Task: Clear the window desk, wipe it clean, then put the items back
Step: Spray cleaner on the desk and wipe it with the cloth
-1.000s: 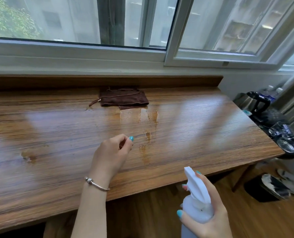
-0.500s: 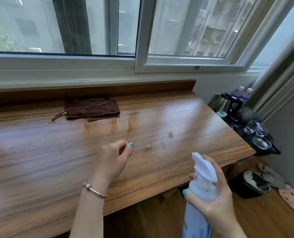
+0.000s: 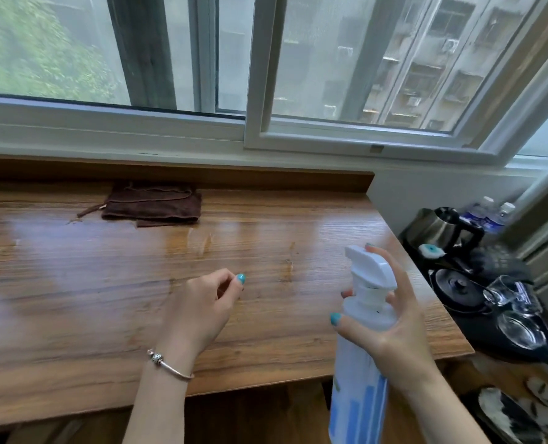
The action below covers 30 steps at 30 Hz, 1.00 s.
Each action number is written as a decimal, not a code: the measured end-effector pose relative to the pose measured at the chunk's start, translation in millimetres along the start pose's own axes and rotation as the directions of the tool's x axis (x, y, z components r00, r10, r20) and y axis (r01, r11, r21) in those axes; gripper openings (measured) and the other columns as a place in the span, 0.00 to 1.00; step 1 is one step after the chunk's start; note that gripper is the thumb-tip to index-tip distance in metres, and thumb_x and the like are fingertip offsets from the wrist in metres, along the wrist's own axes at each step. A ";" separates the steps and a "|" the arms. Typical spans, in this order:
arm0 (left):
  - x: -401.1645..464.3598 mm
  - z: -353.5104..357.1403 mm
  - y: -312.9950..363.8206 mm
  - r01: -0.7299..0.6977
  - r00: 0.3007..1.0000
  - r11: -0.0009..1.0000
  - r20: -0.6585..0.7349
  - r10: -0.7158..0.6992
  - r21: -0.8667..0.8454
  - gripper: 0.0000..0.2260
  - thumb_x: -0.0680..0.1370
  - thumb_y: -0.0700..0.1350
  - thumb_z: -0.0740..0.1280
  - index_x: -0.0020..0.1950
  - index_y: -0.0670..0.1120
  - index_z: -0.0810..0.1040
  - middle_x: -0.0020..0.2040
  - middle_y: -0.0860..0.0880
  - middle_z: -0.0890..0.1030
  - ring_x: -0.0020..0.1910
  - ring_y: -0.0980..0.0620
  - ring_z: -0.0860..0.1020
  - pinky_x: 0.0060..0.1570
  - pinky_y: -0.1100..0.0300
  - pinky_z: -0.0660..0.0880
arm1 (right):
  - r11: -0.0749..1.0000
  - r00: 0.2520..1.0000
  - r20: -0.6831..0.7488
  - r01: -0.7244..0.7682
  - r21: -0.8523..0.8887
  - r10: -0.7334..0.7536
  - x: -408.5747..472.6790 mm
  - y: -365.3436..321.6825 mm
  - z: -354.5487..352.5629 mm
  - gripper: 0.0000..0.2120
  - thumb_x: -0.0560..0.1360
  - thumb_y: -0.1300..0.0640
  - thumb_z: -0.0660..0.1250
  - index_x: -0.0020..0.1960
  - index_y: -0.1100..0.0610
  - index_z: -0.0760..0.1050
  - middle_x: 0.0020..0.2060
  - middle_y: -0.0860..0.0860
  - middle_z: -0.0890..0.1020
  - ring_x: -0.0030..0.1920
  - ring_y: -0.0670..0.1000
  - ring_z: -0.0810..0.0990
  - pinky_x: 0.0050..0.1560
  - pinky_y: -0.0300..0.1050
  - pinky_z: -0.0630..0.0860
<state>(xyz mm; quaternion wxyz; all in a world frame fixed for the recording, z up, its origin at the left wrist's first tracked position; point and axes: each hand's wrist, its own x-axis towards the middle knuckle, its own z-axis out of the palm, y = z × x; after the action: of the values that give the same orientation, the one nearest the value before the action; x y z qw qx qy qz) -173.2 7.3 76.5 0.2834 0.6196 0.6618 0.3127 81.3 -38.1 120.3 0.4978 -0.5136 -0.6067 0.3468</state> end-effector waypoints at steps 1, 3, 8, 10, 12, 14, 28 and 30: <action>-1.1 2.7 4.0 0.007 1.000 1.000 -0.010 -0.007 0.006 0.13 0.77 0.59 0.61 0.40 0.55 0.78 0.35 0.54 0.82 0.39 0.53 0.80 0.43 0.47 0.78 | 1.000 1.000 0.002 0.003 0.011 -0.003 5.0 1.7 -4.8 0.44 0.58 0.58 0.79 0.68 0.33 0.67 0.62 0.44 0.77 0.51 0.48 0.83 0.53 0.52 0.81; -2.3 6.8 11.6 0.021 0.999 1.000 -0.029 -0.021 0.012 0.13 0.78 0.59 0.61 0.40 0.54 0.78 0.35 0.54 0.82 0.38 0.54 0.80 0.42 0.48 0.78 | 0.998 1.000 0.010 0.020 0.058 -0.021 14.9 5.5 -13.5 0.45 0.58 0.60 0.79 0.69 0.33 0.67 0.59 0.40 0.79 0.54 0.48 0.83 0.47 0.45 0.82; -5.8 15.6 24.5 0.041 0.998 0.999 -0.059 -0.039 0.035 0.15 0.77 0.60 0.59 0.39 0.54 0.78 0.35 0.55 0.81 0.38 0.55 0.79 0.42 0.49 0.78 | 0.992 1.000 -0.025 0.010 0.125 -0.007 34.1 21.9 -38.5 0.44 0.59 0.64 0.79 0.68 0.37 0.70 0.53 0.41 0.81 0.53 0.48 0.83 0.42 0.38 0.80; -7.3 19.0 27.6 0.044 0.997 0.998 -0.060 -0.041 0.046 0.14 0.77 0.60 0.59 0.39 0.55 0.78 0.35 0.55 0.81 0.38 0.55 0.79 0.42 0.49 0.78 | 0.994 0.999 -0.050 0.011 0.109 -0.005 38.5 27.5 -52.2 0.42 0.60 0.66 0.79 0.66 0.37 0.71 0.48 0.44 0.82 0.47 0.49 0.84 0.41 0.39 0.80; -7.5 21.6 30.4 0.059 0.996 0.997 -0.065 -0.055 0.050 0.13 0.78 0.59 0.60 0.39 0.55 0.78 0.34 0.54 0.81 0.37 0.54 0.80 0.42 0.48 0.79 | 0.996 0.997 -0.079 0.017 0.082 -0.010 41.8 32.9 -66.9 0.43 0.60 0.66 0.81 0.66 0.36 0.71 0.48 0.47 0.82 0.46 0.50 0.84 0.41 0.42 0.81; -5.7 24.1 33.6 0.073 0.995 0.996 -0.074 -0.070 0.047 0.13 0.78 0.59 0.60 0.39 0.56 0.78 0.34 0.54 0.81 0.37 0.54 0.79 0.41 0.48 0.79 | 0.995 0.993 -0.115 -0.001 0.099 0.012 44.0 38.9 -80.9 0.43 0.63 0.70 0.80 0.67 0.36 0.71 0.53 0.50 0.82 0.49 0.49 0.84 0.43 0.45 0.82; -0.1 59.2 52.6 0.037 0.999 0.999 0.001 -0.037 0.038 0.13 0.76 0.61 0.60 0.39 0.56 0.77 0.34 0.55 0.81 0.37 0.54 0.79 0.41 0.48 0.79 | 0.994 0.981 -0.159 -0.100 0.052 0.107 -5.5 77.3 -104.1 0.46 0.62 0.73 0.79 0.67 0.35 0.71 0.54 0.44 0.82 0.52 0.46 0.83 0.44 0.38 0.80; -2.0 58.4 49.5 0.038 0.999 0.998 0.007 -0.038 0.047 0.13 0.75 0.61 0.60 0.39 0.56 0.77 0.34 0.55 0.81 0.38 0.54 0.80 0.42 0.47 0.79 | 0.992 0.984 -0.131 -0.109 0.065 0.117 -16.9 80.7 -93.3 0.46 0.60 0.72 0.80 0.67 0.37 0.72 0.54 0.46 0.83 0.54 0.45 0.83 0.45 0.35 0.79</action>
<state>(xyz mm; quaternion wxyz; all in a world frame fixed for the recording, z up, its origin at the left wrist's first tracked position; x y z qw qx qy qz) -96.7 10.8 76.7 0.2772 0.6146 0.6795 0.2893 193.0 -44.3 65.5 0.5317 -0.5549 -0.5313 0.3564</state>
